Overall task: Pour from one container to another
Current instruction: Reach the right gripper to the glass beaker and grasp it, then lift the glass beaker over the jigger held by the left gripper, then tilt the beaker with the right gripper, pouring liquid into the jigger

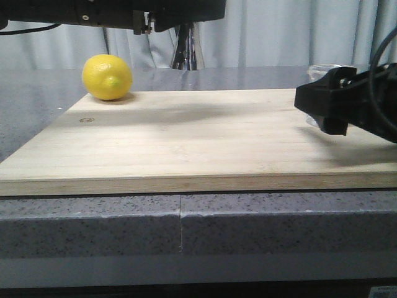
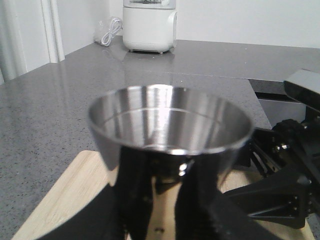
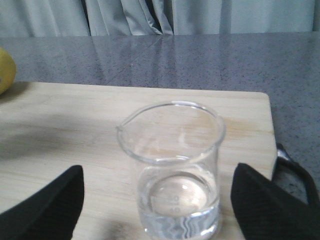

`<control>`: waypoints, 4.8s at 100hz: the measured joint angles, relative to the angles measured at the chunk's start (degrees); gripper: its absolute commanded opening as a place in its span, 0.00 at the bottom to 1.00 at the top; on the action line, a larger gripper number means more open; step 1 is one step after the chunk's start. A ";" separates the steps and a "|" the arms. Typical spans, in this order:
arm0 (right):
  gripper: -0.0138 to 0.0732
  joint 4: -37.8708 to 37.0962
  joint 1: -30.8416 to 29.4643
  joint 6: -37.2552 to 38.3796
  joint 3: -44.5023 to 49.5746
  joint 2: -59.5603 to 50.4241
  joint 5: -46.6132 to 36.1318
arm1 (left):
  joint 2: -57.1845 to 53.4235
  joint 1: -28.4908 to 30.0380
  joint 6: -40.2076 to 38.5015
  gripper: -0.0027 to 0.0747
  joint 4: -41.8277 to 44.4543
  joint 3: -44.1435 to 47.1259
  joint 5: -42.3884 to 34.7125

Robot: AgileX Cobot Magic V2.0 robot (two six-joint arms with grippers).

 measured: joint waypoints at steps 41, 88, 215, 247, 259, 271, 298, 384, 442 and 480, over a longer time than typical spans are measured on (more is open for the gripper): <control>0.79 -0.34 0.00 0.49 -6.85 5.83 3.01 | 0.00 0.00 0.00 0.30 0.00 0.00 0.00; 0.56 -0.34 0.00 -1.02 -6.96 6.01 3.96 | 0.00 0.00 0.00 0.30 0.01 0.00 0.00; 0.50 -14.78 -4.63 -7.74 -35.79 -1.56 45.31 | 0.00 0.00 0.00 0.30 0.11 0.00 0.00; 0.50 -27.82 -2.26 -7.96 -45.70 -1.56 54.59 | 0.00 0.00 0.00 0.30 0.11 0.00 0.00; 0.50 -31.92 -0.18 -7.96 -47.91 -1.56 56.49 | 0.00 0.00 0.00 0.30 0.11 0.00 0.00; 0.50 -34.69 0.34 -8.07 -49.92 -1.56 57.94 | 0.00 0.00 0.00 0.30 0.11 0.00 0.00; 0.50 -42.55 0.57 -8.07 -51.61 -1.56 58.15 | 0.00 0.00 0.00 0.30 0.11 0.00 0.00; 0.50 -57.45 1.93 -8.17 -51.61 -1.56 57.29 | 0.00 0.00 0.00 0.30 0.11 0.00 0.00; 0.50 -63.70 2.96 -8.17 -55.71 1.66 61.37 | 0.00 0.00 0.00 0.30 0.11 0.00 0.00; 0.50 -67.98 2.96 -8.28 -55.71 1.66 58.90 | 0.00 0.00 0.00 0.30 0.11 0.00 0.00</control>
